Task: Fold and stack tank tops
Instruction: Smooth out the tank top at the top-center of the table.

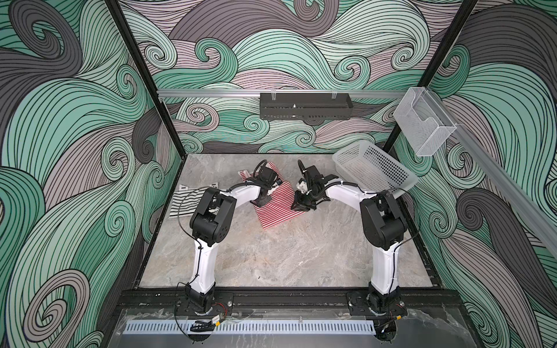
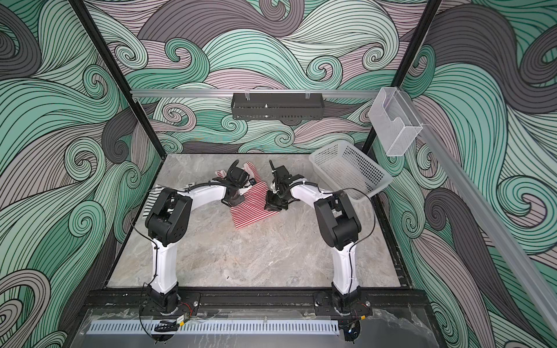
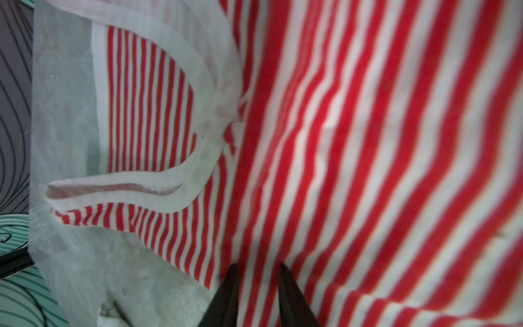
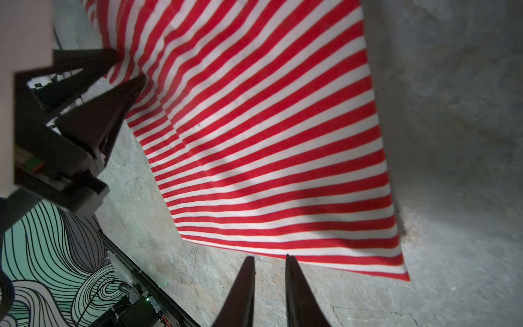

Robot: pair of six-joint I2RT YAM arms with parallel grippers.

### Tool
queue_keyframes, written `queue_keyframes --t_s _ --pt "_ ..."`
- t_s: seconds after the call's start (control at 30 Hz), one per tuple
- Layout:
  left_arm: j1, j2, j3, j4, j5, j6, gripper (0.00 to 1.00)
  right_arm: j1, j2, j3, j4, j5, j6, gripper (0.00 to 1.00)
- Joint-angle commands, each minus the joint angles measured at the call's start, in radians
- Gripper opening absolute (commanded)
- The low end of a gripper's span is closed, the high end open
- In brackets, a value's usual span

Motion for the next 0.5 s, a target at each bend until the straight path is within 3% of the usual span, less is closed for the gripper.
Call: queue_keyframes --t_s 0.0,0.3,0.47 --pt "0.024 0.042 0.055 0.000 -0.085 0.010 0.28 0.003 0.033 0.000 -0.003 0.037 0.011 0.22" --pt "0.041 0.116 0.115 -0.046 -0.155 0.010 0.27 0.021 0.088 0.014 -0.009 0.074 0.021 0.23" --pt "0.041 -0.003 0.052 -0.033 -0.123 -0.019 0.27 0.046 0.084 -0.001 -0.012 0.092 0.024 0.24"
